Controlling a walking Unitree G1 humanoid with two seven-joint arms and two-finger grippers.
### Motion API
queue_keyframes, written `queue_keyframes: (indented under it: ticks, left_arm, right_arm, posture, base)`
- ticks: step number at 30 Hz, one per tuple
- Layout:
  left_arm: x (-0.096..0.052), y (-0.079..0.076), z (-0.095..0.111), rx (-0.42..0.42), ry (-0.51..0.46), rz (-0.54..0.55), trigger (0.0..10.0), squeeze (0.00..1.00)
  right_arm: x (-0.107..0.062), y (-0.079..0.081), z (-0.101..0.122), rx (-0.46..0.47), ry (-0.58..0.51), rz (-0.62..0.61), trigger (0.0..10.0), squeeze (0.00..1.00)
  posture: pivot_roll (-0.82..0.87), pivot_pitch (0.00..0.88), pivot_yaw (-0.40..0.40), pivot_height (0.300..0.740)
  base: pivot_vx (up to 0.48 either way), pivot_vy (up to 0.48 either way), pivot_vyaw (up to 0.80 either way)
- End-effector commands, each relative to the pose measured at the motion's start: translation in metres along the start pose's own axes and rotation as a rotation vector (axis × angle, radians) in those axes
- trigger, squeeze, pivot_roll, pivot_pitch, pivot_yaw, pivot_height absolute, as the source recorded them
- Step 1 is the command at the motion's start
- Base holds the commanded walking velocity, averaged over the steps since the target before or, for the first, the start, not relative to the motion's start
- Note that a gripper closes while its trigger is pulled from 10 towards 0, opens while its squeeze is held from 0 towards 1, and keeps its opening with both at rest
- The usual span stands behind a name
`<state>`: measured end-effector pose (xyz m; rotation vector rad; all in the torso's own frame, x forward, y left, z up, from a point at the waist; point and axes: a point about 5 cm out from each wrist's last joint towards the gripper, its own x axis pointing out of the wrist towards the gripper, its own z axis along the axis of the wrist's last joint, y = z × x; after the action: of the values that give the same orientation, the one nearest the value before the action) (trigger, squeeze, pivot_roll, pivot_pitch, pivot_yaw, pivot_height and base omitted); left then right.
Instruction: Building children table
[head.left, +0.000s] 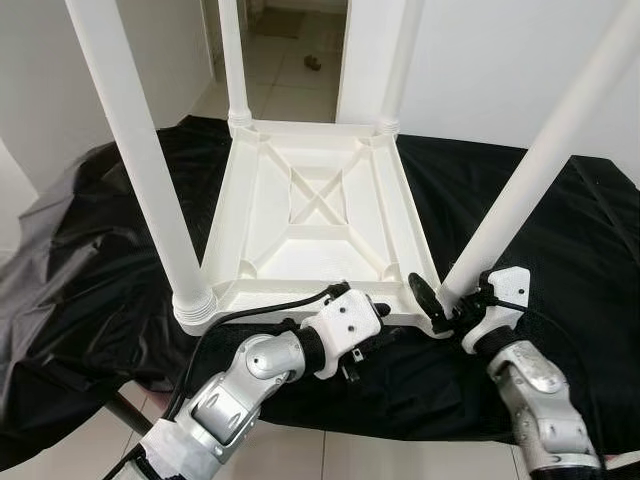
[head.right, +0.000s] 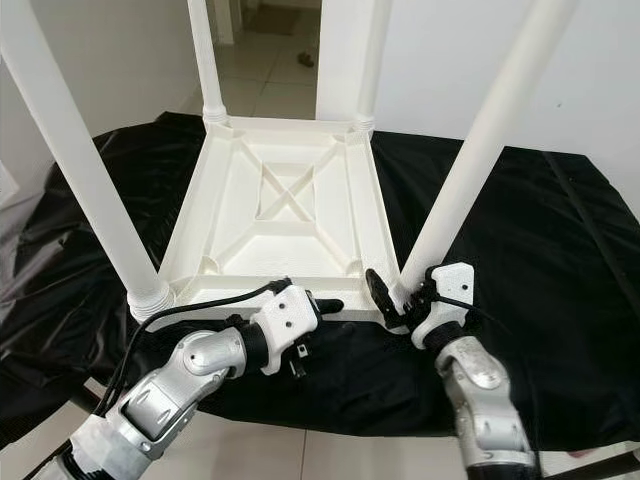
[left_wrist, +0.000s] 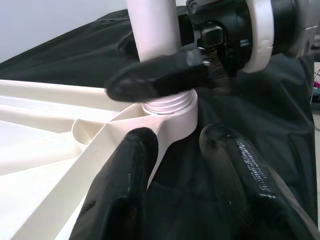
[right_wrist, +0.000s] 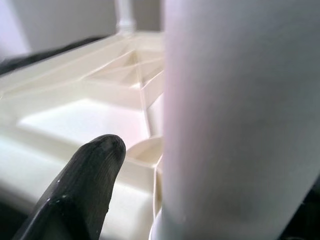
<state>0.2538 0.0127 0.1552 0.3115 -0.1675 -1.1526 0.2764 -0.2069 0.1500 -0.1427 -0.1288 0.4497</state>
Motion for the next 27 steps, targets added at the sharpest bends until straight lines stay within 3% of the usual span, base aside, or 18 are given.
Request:
queue_keyframes:
  ticks: [1, 3, 4, 5, 6, 7, 8, 9, 13, 14, 21, 27]
  left_arm:
    - [0.001, -0.003, 0.0, -0.007, -0.001, -0.026, 10.0, 0.0]
    - [0.001, -0.003, 0.001, -0.067, -0.007, -0.017, 10.0, 0.0]
    - [0.0, -0.003, 0.001, -0.096, -0.004, -0.012, 10.0, 0.0]
    - [0.0, -0.003, 0.001, -0.108, -0.003, -0.011, 10.0, 0.0]
    - [0.0, -0.003, 0.001, -0.108, -0.003, -0.011, 10.0, 0.0]
    - [0.0, -0.002, 0.001, -0.111, -0.003, -0.01, 10.0, 0.0]
    - [-0.001, -0.001, 0.001, -0.113, 0.002, 0.002, 10.0, 0.0]
    - [-0.001, 0.001, 0.001, -0.122, 0.006, 0.013, 10.0, 0.0]
    - [0.0, 0.003, 0.001, -0.138, 0.014, 0.034, 10.0, 0.0]
    - [0.0, 0.005, 0.002, -0.141, 0.018, 0.048, 10.0, 0.0]
    - [0.0, 0.007, 0.002, -0.147, 0.017, 0.064, 10.0, 0.0]
    - [0.001, 0.012, 0.004, -0.157, 0.014, 0.085, 10.0, 0.0]
  right_arm:
    - [-0.001, 0.0, -0.003, 0.016, 0.011, 0.038, 10.0, 0.0]
    - [-0.002, -0.007, -0.003, -0.008, 0.03, 0.087, 10.0, 0.0]
    - [-0.002, -0.01, -0.004, -0.012, 0.036, 0.097, 7.1, 0.0]
    - [-0.002, -0.011, -0.004, -0.021, 0.042, 0.11, 4.6, 0.11]
    - [-0.002, -0.011, -0.004, -0.021, 0.042, 0.11, 4.6, 0.11]
    - [-0.002, -0.012, -0.004, -0.024, 0.043, 0.114, 2.4, 0.42]
    - [-0.002, -0.013, -0.003, -0.025, 0.043, 0.128, 0.0, 0.91]
    - [-0.002, -0.014, -0.003, -0.019, 0.039, 0.13, 0.0, 1.0]
    - [-0.003, -0.015, -0.003, -0.005, 0.03, 0.132, 0.0, 1.0]
    - [-0.002, -0.015, -0.003, 0.006, 0.027, 0.117, 0.0, 0.0]
    - [-0.001, -0.012, -0.006, 0.048, 0.029, 0.056, 0.0, 0.0]
    - [-0.002, -0.006, -0.012, 0.064, 0.03, -0.166, 0.0, 0.0]
  posture:
    - [0.0, 0.051, 0.007, 0.74]
    - [0.0, 0.049, 0.005, 0.74]
    - [0.0, 0.049, 0.005, 0.74]
    - [0.0, 0.049, 0.005, 0.74]
    - [0.0, 0.049, 0.005, 0.74]
    - [0.01, 0.049, 0.003, 0.74]
    - [0.01, 0.048, 0.001, 0.74]
    - [0.01, 0.048, 0.001, 0.74]
    - [0.01, 0.049, -0.004, 0.74]
    - [0.01, 0.049, -0.011, 0.74]
    - [0.01, 0.049, -0.015, 0.74]
    - [0.0, 0.051, -0.012, 0.74]
  base:
    - [0.0, 0.0, 0.0]
    - [0.0, 0.0, 0.0]
    - [0.0, 0.0, 0.0]
    - [0.0, 0.0, 0.0]
    - [0.0, 0.0, 0.0]
    - [0.0, 0.0, 0.0]
    - [0.0, 0.0, 0.0]
    - [0.0, 0.0, 0.0]
    - [0.0, 0.0, 0.0]
    - [0.0, 0.0, 0.0]
    - [0.0, 0.0, 0.0]
    - [0.0, 0.0, 0.0]
